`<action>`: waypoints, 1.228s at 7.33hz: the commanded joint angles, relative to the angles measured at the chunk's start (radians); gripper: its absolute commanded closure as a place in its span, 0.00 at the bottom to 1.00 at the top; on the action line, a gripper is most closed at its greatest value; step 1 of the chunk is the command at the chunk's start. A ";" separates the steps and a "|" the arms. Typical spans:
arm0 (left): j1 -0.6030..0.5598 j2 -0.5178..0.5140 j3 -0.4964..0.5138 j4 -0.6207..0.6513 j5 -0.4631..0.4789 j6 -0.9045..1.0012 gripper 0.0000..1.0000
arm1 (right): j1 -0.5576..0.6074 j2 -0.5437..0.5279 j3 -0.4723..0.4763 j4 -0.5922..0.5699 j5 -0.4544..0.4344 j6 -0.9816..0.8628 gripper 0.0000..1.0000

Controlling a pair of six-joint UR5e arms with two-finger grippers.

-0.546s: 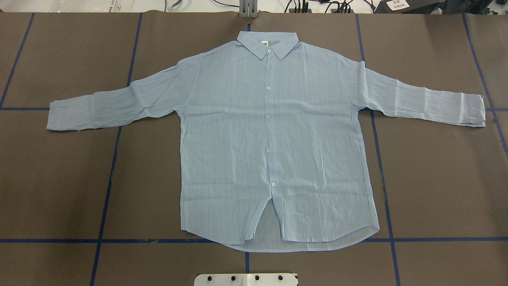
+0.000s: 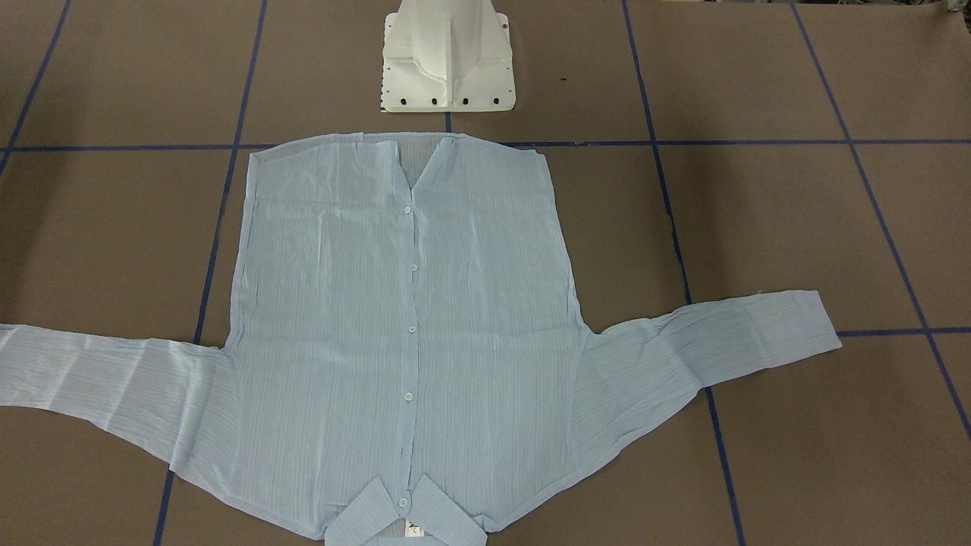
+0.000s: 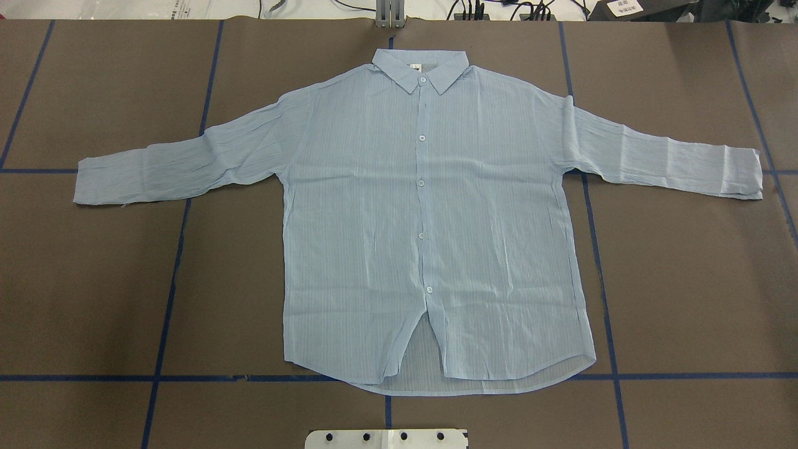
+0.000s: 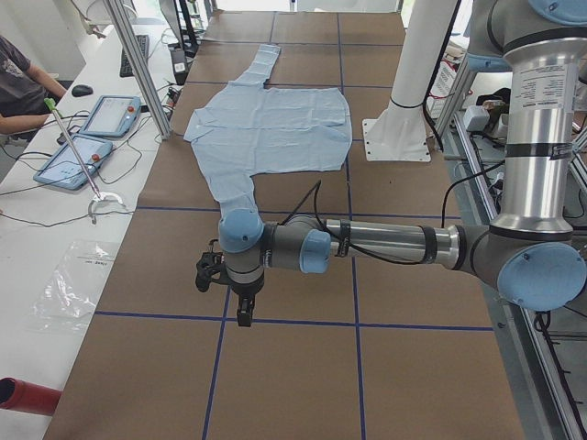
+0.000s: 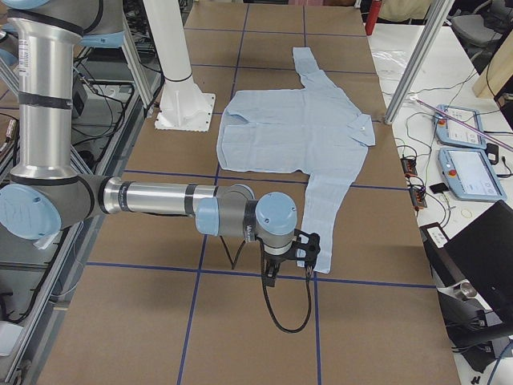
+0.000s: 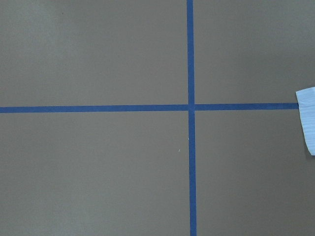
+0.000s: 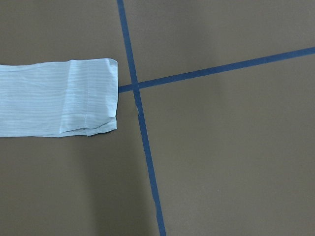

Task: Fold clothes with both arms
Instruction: 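Move the right gripper toward the cuff of the sleeve nearest it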

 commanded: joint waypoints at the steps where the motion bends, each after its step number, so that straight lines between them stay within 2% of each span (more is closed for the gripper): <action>1: 0.002 -0.012 0.004 -0.026 0.002 0.000 0.01 | 0.000 0.012 0.013 0.006 0.000 0.011 0.00; 3: 0.002 -0.020 0.075 -0.221 0.003 -0.002 0.01 | -0.009 0.015 -0.004 0.012 -0.006 0.011 0.00; 5: 0.012 -0.017 0.137 -0.524 -0.003 -0.006 0.01 | -0.064 0.015 -0.007 0.140 -0.005 0.011 0.00; 6: 0.014 -0.014 0.200 -0.552 -0.049 -0.017 0.01 | -0.111 0.020 -0.056 0.180 -0.003 0.014 0.00; 7: 0.027 -0.028 0.232 -0.557 -0.049 -0.125 0.01 | -0.135 0.033 -0.097 0.234 0.023 0.041 0.00; 8: 0.038 -0.023 0.226 -0.622 -0.046 -0.138 0.01 | -0.179 0.052 -0.163 0.339 0.018 0.053 0.00; 9: 0.051 -0.020 0.235 -0.673 -0.054 -0.149 0.01 | -0.192 0.084 -0.273 0.459 0.023 0.060 0.00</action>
